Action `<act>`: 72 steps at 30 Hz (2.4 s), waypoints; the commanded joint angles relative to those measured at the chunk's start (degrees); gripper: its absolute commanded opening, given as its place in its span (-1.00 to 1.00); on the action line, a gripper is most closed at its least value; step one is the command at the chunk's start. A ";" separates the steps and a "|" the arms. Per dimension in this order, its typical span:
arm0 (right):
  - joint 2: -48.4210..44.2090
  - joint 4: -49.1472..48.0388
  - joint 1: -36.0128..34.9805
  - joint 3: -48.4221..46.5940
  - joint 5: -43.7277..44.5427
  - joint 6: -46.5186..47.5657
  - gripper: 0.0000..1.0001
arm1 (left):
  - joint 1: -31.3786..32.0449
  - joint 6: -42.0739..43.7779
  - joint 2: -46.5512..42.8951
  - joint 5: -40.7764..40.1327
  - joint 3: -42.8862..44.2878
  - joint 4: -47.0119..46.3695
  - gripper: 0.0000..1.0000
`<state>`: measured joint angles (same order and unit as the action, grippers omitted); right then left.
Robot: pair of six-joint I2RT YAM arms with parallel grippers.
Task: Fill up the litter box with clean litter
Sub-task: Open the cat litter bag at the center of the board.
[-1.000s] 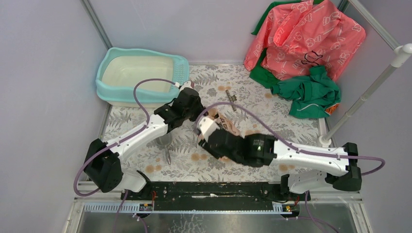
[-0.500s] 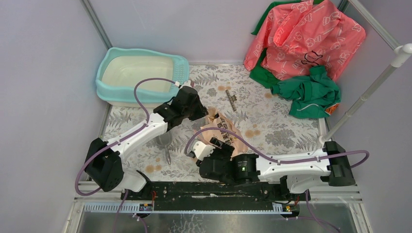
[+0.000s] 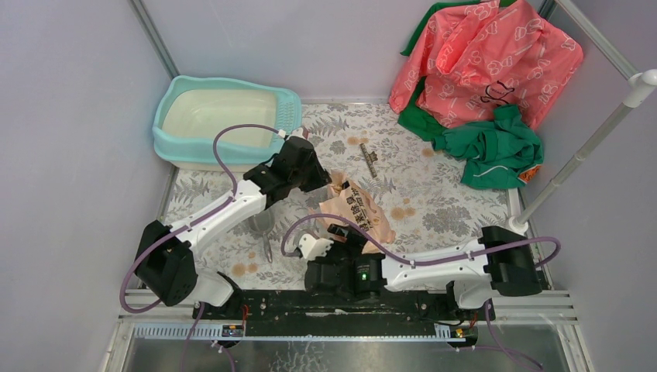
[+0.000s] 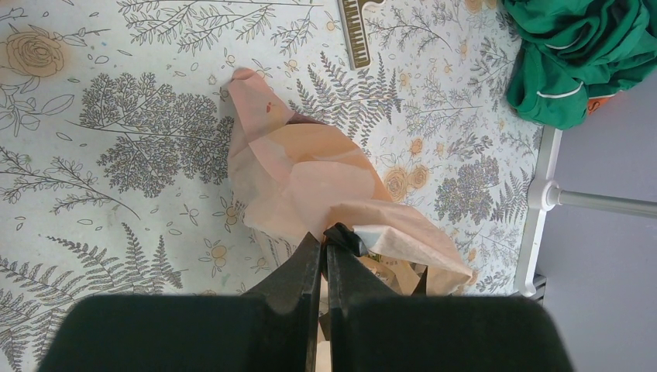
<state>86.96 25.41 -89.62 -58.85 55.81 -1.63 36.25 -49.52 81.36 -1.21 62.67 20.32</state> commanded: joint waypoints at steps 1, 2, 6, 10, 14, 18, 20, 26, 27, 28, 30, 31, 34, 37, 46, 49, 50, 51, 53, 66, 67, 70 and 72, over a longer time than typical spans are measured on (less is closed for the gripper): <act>0.00 -0.29 3.79 -0.11 5.27 -1.99 0.62 | -0.61 0.65 -2.11 0.11 0.93 -4.93 -0.90; -0.45 -0.39 4.64 0.02 5.72 -2.30 0.55 | -0.71 0.65 -2.23 0.14 0.86 -4.91 -0.90; -4.42 -1.11 7.60 0.54 5.27 -2.32 0.09 | -0.74 0.65 -2.52 0.16 0.73 -4.81 -0.90; -12.22 -1.99 10.22 1.39 1.61 -1.97 -0.80 | -0.76 0.65 -2.93 0.16 0.50 -4.68 -0.90; -21.77 -3.65 13.25 2.83 -4.84 -1.60 -1.00 | -1.00 0.82 -3.55 0.14 -0.07 -4.35 -0.90; -29.24 -4.47 18.84 3.81 -13.54 -1.52 -1.00 | -1.18 0.83 -4.37 0.56 -0.80 -4.31 -0.90; -31.61 -5.56 20.66 4.57 -15.60 -1.18 -1.00 | -1.34 0.87 -4.80 0.93 -1.08 -4.29 -0.90; -33.79 -8.28 22.00 6.67 -18.26 -1.89 -1.00 | -1.59 0.48 -7.00 3.95 -2.11 -4.08 -0.87; -34.13 -8.81 22.03 7.36 -18.39 -2.35 -1.00 | -1.66 0.47 -7.61 4.60 -2.48 -4.08 -0.86; -34.37 -9.21 22.04 8.24 -18.48 -2.84 -1.00 | -1.77 0.41 -8.22 5.47 -2.88 -4.08 -0.85; -34.95 -9.79 22.04 9.16 -18.49 -3.40 -1.00 | -1.96 0.39 -9.18 7.03 -3.52 -3.97 -0.83; -35.26 -9.89 22.04 9.41 -19.01 -3.53 -1.00 | -1.97 0.45 -9.54 7.71 -3.68 -3.81 -0.81; -35.60 -10.26 22.04 9.65 -20.44 -3.33 -1.00 | -1.99 0.64 -9.91 9.08 -3.95 -2.92 -0.70; -35.09 -10.64 22.04 10.15 -21.26 -3.20 -1.00 | -2.02 0.67 -9.92 9.54 -4.75 -2.42 -0.17; -33.06 -12.04 21.95 11.36 -22.76 -4.08 -1.00 | -1.71 0.40 -11.08 9.29 -5.95 0.60 0.30; -32.56 -12.46 21.95 11.59 -22.77 -4.29 -1.00 | -0.93 0.22 -11.52 8.61 -5.45 2.33 0.31; -32.43 -12.83 21.87 11.70 -22.71 -4.34 -1.00 | -0.51 0.13 -11.67 7.99 -5.26 3.03 0.31; -32.26 -13.04 21.74 11.74 -22.66 -4.36 -1.00 | -0.22 -0.02 -11.89 7.38 -5.02 3.75 0.31; -31.78 -13.35 21.25 11.74 -21.85 -4.41 -1.00 | 0.50 -0.26 -12.22 6.25 -4.73 5.09 0.31; -29.54 -13.59 12.34 9.35 -12.66 -3.04 -1.00 | 4.76 -3.02 -12.60 1.39 -4.86 8.93 0.30; -29.42 -13.57 11.57 9.15 -11.95 -2.99 -1.00 | 5.01 -3.21 -12.52 -0.06 -4.95 9.31 0.29; -29.15 -14.04 9.92 9.02 -11.04 -2.85 -1.00 | 5.20 -3.96 -13.03 -1.48 -5.82 10.23 0.29; -28.64 -14.24 8.77 9.02 -9.86 -2.65 -1.00 | 5.23 -4.29 -13.57 -1.97 -6.11 11.03 0.29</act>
<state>58.08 15.77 -78.76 -46.98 40.49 -4.89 41.06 -52.34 68.93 -0.40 56.95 29.58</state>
